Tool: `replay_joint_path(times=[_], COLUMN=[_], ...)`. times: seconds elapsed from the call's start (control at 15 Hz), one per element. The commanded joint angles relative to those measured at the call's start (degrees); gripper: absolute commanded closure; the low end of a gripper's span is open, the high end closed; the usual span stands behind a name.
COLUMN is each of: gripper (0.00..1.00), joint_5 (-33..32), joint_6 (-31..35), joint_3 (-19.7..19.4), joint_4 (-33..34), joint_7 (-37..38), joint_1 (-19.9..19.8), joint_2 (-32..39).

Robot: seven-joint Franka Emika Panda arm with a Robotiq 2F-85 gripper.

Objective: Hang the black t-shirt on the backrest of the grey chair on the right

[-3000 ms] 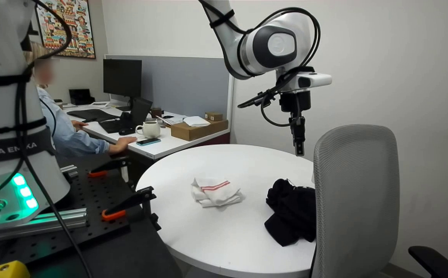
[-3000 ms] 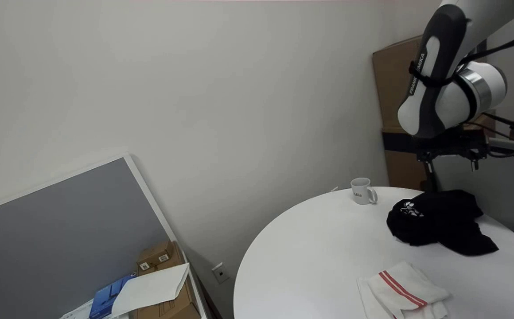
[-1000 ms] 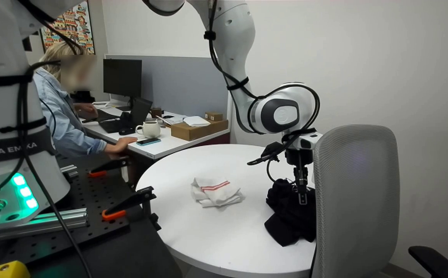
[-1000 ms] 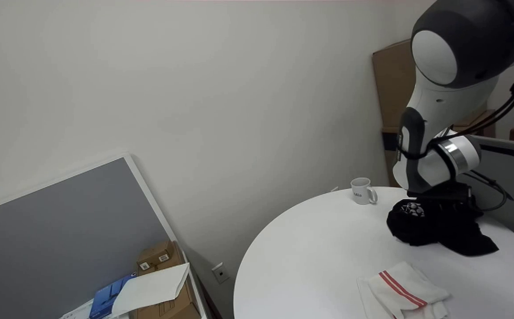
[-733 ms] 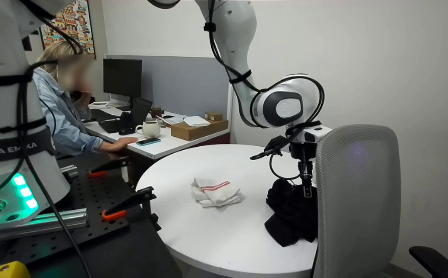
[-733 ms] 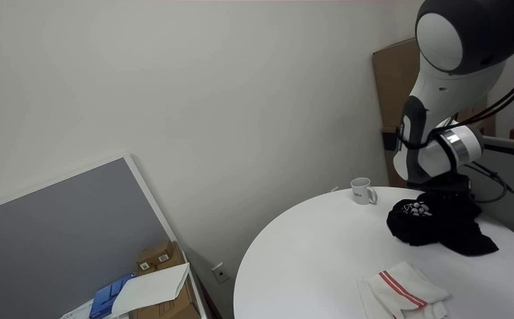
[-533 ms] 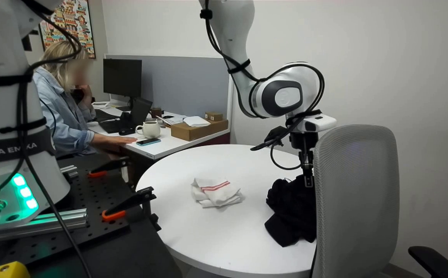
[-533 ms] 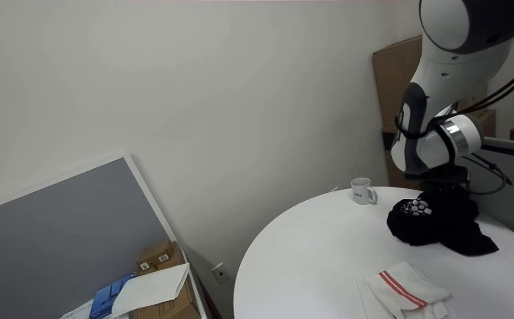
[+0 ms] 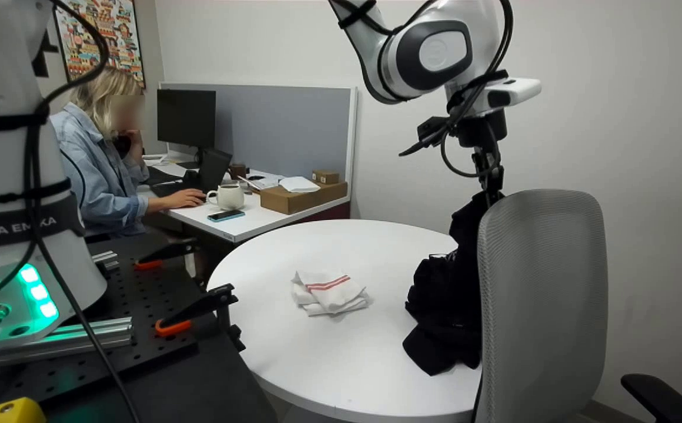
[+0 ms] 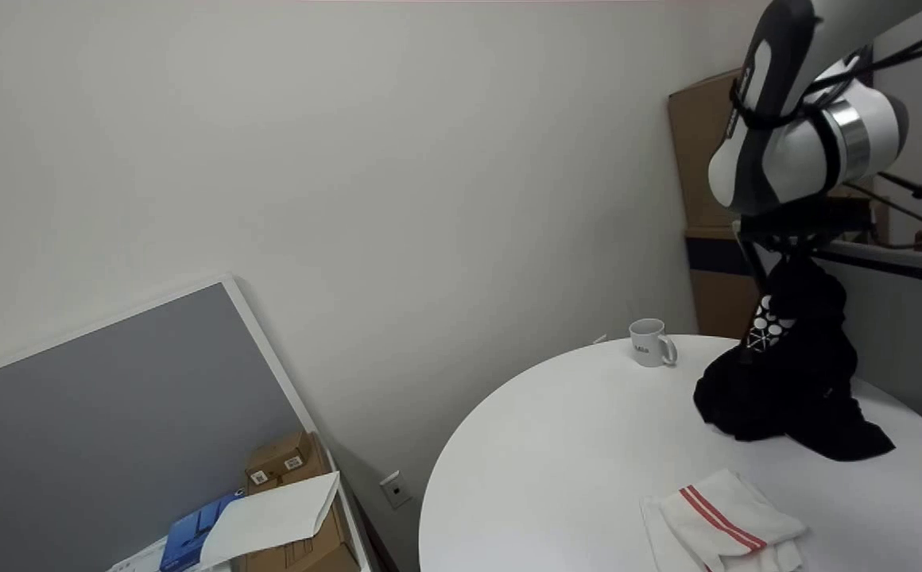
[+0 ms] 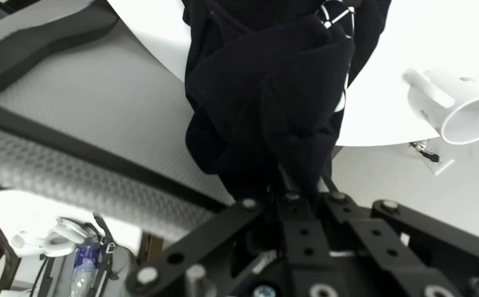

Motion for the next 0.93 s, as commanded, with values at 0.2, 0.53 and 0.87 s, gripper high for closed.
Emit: replay_joint_path(times=[0.2,0.53,0.87], gripper=[0.98,0.98,0.98], joint_5=[-0.7,-0.8,-2.9], joint_6=[-11.4,-24.3,-33.6], joint_3=[4.6,8.3,9.0], joint_4=[-3.4,2.6,12.0], joint_7=[-12.4,-18.8,-20.7], joint_1=[-1.1,-1.3,-2.0], joint_2=[-17.7,-25.5,-29.1])
